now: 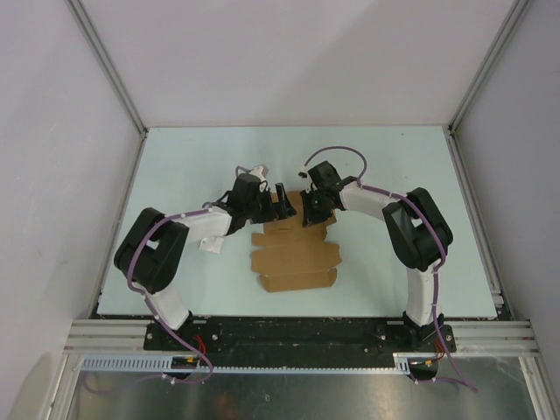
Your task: Fold the paper box
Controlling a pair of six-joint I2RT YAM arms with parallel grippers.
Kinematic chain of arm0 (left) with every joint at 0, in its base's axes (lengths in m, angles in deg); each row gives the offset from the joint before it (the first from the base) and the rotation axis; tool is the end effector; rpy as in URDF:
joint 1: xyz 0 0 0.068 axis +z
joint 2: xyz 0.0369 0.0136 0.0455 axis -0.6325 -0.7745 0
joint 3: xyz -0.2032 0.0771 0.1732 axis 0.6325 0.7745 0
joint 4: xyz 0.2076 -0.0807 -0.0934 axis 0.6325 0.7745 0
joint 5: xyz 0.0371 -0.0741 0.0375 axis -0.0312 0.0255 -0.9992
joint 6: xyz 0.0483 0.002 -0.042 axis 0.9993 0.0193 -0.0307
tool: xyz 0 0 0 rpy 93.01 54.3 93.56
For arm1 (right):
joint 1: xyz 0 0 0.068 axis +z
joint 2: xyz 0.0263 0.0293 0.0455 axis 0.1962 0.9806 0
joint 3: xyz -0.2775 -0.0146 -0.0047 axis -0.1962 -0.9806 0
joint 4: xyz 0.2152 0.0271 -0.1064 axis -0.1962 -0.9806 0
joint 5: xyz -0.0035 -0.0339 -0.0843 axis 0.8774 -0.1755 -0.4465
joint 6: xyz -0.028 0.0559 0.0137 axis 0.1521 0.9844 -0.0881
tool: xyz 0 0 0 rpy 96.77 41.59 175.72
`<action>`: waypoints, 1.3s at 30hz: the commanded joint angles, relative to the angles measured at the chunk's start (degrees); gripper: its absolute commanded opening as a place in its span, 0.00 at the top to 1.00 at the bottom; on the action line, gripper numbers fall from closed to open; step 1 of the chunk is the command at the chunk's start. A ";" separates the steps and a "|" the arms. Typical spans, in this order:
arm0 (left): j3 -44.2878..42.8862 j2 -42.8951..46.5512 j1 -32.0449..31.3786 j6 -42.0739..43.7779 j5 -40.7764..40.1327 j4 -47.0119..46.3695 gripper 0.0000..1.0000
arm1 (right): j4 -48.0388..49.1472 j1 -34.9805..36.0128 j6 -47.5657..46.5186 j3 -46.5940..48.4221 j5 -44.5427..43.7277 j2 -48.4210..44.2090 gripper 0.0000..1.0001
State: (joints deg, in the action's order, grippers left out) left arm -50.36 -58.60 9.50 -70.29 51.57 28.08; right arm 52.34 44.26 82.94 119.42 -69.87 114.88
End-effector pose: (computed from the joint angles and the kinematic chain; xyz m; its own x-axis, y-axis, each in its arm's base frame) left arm 0.3013 -0.1833 0.1803 -0.8027 -0.2073 -0.5592 0.1802 0.8095 -0.5588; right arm 0.3325 0.2302 0.1647 -0.8596 -0.2678 -0.4352 -0.4309 0.8377 0.3355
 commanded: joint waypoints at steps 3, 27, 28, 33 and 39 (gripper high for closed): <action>-1.69 -2.09 -0.76 -0.53 1.15 -1.33 0.00 | -0.85 0.45 0.07 -0.31 0.46 -1.65 0.92; -0.37 11.17 0.90 1.84 -0.70 3.49 0.00 | -1.47 0.54 -0.11 -0.31 -0.07 -3.05 0.91; -0.11 11.96 1.43 1.84 -1.22 3.85 0.00 | -1.47 0.54 -0.28 -0.31 -0.15 -3.23 0.91; 4.80 15.92 8.45 -1.14 -2.72 4.03 0.00 | -1.73 0.54 -1.08 -0.31 -0.15 -3.85 0.91; 7.97 15.84 14.70 -3.34 -6.05 4.03 0.04 | -2.00 0.54 -2.31 -0.31 0.81 -3.41 0.91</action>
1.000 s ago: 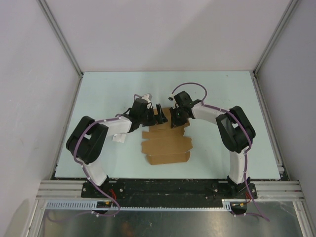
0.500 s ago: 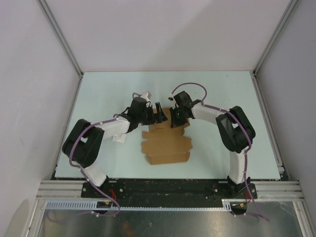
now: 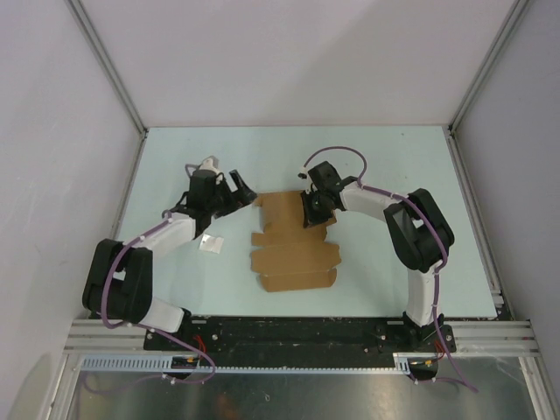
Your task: Fold the paper box
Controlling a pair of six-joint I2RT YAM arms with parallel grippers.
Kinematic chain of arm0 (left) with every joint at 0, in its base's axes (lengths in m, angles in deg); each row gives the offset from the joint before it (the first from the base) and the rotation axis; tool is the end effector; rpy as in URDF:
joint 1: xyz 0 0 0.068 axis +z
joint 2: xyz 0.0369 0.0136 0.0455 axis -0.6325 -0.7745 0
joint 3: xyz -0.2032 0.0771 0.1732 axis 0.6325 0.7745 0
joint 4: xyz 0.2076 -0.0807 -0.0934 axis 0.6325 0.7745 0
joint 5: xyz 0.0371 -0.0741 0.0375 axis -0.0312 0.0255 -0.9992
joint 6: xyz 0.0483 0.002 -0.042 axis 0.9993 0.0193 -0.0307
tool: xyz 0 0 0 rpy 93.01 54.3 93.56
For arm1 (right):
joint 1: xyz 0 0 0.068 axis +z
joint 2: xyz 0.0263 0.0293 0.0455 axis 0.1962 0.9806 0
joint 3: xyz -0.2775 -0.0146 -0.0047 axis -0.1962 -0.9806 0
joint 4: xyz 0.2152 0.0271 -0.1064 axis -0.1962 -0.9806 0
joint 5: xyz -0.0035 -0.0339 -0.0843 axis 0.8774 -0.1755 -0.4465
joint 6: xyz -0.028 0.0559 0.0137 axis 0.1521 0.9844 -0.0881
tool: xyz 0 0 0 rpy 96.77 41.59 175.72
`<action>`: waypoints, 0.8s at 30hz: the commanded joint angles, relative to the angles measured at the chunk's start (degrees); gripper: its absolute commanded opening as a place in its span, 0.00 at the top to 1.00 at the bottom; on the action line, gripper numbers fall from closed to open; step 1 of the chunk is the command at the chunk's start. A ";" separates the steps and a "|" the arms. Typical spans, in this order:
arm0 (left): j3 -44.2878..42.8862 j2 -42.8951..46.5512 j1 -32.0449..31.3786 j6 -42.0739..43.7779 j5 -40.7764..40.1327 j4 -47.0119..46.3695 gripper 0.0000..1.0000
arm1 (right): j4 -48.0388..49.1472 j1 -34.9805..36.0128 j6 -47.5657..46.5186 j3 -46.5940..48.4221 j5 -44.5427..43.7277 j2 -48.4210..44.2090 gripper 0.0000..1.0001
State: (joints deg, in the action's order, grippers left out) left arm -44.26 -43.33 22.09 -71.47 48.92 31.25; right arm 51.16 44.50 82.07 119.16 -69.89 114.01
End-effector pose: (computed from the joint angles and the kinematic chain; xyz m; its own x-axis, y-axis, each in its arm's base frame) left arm 0.2901 -0.0973 0.2246 -0.6595 -0.4236 -0.6210 0.0152 0.8184 -0.5744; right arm 0.3283 0.2295 0.1680 -0.8553 -0.2864 -0.4317 -0.4446 0.8336 0.3277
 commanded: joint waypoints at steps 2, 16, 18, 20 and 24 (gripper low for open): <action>1.79 0.21 3.08 -2.78 -5.86 0.86 0.07 | -0.73 0.30 -1.78 -0.05 1.10 -2.36 0.91; -4.54 -11.48 5.81 -1.81 -1.66 0.07 0.23 | 0.24 0.47 -2.14 -0.05 1.45 -4.72 0.91; -4.80 -12.62 5.72 -1.64 -0.78 -0.72 0.23 | 1.20 0.47 -2.14 -0.05 1.27 -5.43 0.90; -5.41 -13.59 5.37 -1.37 0.18 -1.33 0.24 | 1.73 0.21 -2.05 -0.05 1.54 -5.43 0.90; -6.64 -15.87 4.49 -1.37 0.71 -1.69 0.24 | 2.17 -0.76 -1.35 -0.05 2.24 -4.47 0.90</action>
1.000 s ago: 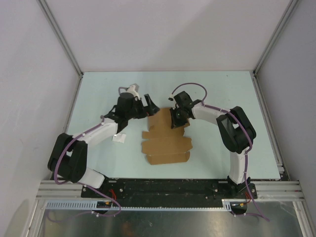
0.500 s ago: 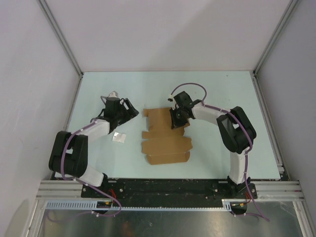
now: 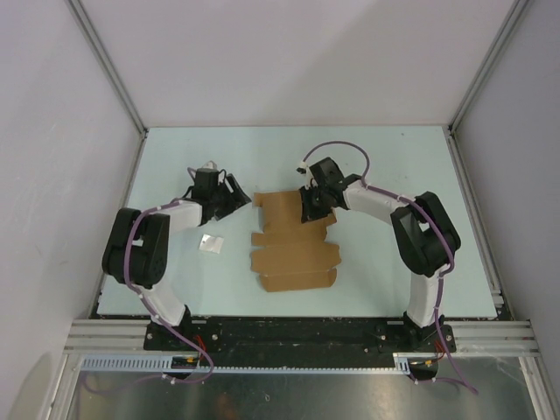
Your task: Fold the paper box
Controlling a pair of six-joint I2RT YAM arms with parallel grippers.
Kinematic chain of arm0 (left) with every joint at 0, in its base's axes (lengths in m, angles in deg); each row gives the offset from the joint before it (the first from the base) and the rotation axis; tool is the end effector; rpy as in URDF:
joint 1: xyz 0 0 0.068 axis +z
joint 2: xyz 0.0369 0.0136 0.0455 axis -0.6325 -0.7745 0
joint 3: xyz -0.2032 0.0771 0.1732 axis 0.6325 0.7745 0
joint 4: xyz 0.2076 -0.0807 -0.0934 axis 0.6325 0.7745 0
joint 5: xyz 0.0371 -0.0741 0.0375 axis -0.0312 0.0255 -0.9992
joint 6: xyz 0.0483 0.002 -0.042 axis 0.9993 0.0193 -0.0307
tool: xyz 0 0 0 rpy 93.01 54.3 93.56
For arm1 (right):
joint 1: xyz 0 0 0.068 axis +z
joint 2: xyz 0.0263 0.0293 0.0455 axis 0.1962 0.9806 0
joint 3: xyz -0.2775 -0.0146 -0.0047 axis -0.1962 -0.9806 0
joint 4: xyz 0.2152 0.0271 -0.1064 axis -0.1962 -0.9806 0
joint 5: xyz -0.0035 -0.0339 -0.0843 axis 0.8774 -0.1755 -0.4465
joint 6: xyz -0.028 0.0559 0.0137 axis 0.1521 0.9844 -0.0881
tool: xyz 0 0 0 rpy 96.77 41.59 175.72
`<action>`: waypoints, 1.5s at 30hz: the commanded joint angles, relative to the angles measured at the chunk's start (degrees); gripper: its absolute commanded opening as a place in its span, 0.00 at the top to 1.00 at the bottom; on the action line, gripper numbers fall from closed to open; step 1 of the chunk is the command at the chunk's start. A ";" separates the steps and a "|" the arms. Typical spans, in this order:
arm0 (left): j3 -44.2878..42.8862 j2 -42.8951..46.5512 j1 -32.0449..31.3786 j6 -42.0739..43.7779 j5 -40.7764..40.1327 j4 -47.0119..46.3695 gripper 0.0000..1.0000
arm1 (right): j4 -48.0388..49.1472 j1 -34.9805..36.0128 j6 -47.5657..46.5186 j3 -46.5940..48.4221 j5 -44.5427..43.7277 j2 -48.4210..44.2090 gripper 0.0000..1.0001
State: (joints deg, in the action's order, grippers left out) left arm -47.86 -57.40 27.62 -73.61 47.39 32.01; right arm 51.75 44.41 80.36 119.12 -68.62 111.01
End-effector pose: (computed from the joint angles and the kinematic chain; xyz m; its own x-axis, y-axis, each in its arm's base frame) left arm 0.3290 -0.0739 0.1679 -0.7063 -0.4984 -0.5026 -0.2098 0.8256 -0.5238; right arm 0.3259 0.2284 0.1885 -0.8193 -0.2963 -0.4909 -0.4916 0.8038 0.3352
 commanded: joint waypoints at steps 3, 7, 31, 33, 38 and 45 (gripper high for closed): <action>-4.44 -3.73 -1.65 0.86 2.24 -2.45 0.24 | 1.76 -0.93 0.45 -0.01 0.62 -1.03 0.91; -5.67 -5.40 -1.92 0.86 2.16 -2.36 0.25 | 2.90 -1.37 0.71 -0.01 0.88 -0.60 0.90; -7.18 -2.53 -3.85 2.09 4.36 -2.45 0.25 | 3.87 -1.46 -2.01 -0.09 3.51 3.89 0.90; -5.33 -0.32 -3.50 2.09 3.22 -2.54 0.25 | 4.39 -1.46 -3.85 -0.01 4.22 4.06 0.89; 0.28 7.67 -1.40 0.42 0.58 -2.80 0.25 | 5.19 -1.55 -7.63 -0.01 8.79 5.38 0.87; 3.99 13.31 2.73 -0.46 -2.76 -3.07 0.25 | 3.35 0.38 -11.77 1.40 10.82 7.58 0.85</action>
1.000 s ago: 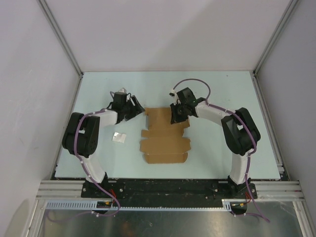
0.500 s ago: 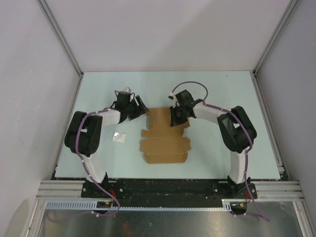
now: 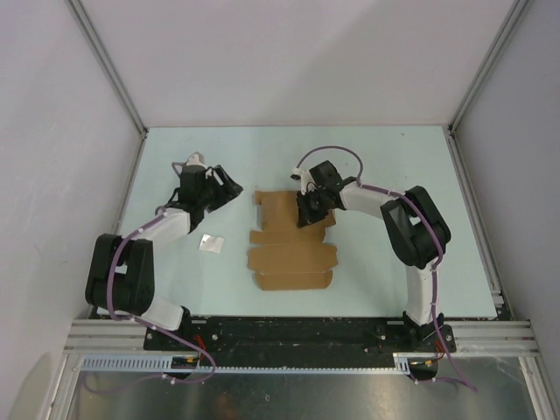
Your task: Fold the paper box
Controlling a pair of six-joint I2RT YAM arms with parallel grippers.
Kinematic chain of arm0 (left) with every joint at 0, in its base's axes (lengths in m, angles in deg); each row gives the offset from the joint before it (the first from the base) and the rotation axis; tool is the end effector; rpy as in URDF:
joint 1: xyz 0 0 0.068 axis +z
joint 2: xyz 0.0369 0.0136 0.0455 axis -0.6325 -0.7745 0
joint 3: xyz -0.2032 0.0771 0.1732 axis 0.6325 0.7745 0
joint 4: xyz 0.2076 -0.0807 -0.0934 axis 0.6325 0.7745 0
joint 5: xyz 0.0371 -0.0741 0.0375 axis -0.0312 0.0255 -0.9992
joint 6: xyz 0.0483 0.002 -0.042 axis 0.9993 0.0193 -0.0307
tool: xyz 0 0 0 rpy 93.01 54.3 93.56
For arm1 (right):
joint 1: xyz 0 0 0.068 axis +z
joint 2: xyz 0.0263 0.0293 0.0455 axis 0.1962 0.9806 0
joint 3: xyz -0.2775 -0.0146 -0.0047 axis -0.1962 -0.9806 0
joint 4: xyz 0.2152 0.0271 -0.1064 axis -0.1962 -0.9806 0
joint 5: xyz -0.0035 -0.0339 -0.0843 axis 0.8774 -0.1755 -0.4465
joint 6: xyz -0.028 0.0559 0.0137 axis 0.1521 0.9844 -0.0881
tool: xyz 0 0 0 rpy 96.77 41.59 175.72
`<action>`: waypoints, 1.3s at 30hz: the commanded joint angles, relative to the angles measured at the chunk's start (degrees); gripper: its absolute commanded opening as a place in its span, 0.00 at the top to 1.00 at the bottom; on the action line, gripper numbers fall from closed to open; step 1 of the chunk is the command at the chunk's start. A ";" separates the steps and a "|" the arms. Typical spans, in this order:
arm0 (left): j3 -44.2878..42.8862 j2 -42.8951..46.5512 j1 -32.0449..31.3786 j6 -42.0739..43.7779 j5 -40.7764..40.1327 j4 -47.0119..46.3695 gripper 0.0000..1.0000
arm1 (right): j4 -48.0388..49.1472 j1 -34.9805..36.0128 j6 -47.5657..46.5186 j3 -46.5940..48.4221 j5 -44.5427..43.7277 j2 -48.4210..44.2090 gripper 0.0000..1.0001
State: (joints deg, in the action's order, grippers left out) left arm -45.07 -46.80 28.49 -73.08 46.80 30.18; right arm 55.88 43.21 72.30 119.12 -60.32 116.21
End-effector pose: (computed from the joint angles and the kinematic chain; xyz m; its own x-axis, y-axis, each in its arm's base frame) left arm 0.3094 -0.0645 0.2132 -0.6039 -0.5206 -0.6035 -0.1317 0.8119 -0.5687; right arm 0.3368 0.2334 0.1605 -0.7613 -0.4011 -0.5094 -0.6171 0.6893 0.3796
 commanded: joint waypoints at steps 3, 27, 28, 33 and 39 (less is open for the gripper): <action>1.54 2.63 2.04 -1.07 -1.91 -1.23 0.25 | -1.93 3.08 -6.51 1.93 2.95 2.82 0.84; 1.20 -4.66 2.13 1.21 -3.76 1.76 0.39 | -6.85 6.77 -11.17 1.93 2.60 3.43 0.84; -0.02 -6.49 1.87 1.56 -2.36 1.58 0.39 | -6.77 6.77 -11.17 1.93 2.60 3.52 0.84; -2.50 -10.46 0.46 2.27 -0.07 -0.17 0.39 | -6.85 6.86 -11.17 1.93 2.51 3.61 0.84; -3.55 -12.40 0.20 1.56 2.22 -2.46 0.39 | -6.85 6.86 -11.17 1.93 2.42 3.79 0.84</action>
State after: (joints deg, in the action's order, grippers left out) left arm -46.64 -58.01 29.00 -71.71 45.97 30.18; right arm 53.50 48.74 62.14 121.24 -57.10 117.57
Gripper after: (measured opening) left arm 0.613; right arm 0.156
